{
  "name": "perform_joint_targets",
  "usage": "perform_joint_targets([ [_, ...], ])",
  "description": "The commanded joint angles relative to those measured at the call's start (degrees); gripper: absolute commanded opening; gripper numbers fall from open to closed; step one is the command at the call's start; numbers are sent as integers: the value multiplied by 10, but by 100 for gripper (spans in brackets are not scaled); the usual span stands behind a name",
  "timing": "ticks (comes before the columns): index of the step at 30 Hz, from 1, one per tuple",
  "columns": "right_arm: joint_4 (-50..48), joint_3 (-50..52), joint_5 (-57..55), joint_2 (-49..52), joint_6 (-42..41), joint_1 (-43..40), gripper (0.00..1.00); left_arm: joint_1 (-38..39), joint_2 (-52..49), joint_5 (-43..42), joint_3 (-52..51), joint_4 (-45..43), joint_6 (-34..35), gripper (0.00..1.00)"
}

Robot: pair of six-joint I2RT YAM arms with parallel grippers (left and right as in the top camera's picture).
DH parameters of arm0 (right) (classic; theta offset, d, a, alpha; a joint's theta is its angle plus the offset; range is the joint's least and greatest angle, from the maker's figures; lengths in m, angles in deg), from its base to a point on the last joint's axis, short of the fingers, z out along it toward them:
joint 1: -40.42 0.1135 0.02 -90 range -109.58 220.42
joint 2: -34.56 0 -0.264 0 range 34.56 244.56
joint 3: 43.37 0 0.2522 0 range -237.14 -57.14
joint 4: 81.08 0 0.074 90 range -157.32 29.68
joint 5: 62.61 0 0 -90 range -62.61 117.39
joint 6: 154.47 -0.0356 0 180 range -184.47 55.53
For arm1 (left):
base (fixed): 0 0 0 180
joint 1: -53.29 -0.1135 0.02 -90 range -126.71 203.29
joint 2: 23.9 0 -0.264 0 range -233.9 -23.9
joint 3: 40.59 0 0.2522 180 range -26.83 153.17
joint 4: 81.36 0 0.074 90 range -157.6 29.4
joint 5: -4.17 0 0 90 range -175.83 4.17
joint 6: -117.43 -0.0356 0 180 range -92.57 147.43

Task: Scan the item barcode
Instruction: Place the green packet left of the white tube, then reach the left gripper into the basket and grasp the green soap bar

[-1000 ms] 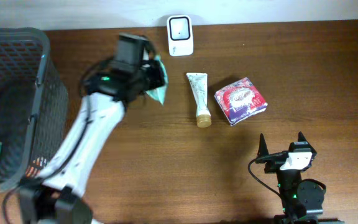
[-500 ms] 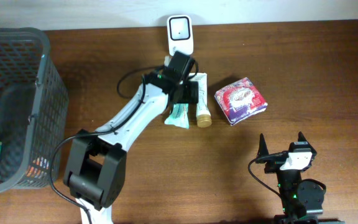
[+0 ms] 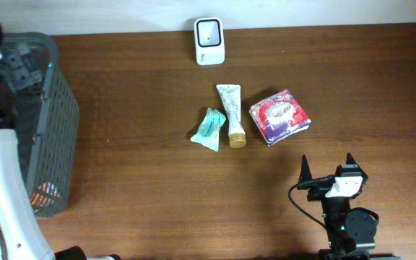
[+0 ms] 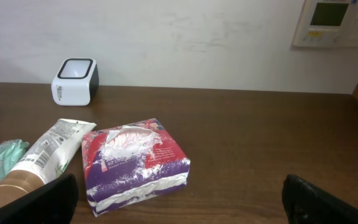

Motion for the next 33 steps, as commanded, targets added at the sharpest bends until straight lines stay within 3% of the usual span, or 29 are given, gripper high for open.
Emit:
perform_joint_targets([
  [1, 2, 5, -1, -4, -2, 3, 99, -68, -53, -4, -10, 1, -210, 92],
  [12, 2, 5, -1, -4, -2, 3, 99, -143, -239, 47, -16, 5, -232, 85],
  [15, 2, 5, -1, -4, -2, 3, 99, -143, -242, 102, -50, 13, -231, 86],
  [22, 2, 5, -1, -4, -2, 3, 99, -158, -242, 139, -189, -19, -238, 91],
  [24, 2, 5, -1, -4, -2, 3, 99, -179, -242, 139, -204, -18, -239, 90],
  [29, 2, 5, -1, -4, -2, 3, 99, -233, -242, 102, -229, -33, -277, 76],
  [33, 2, 5, -1, -4, -2, 3, 99, -234, -242, 119, -266, -80, -278, 78],
])
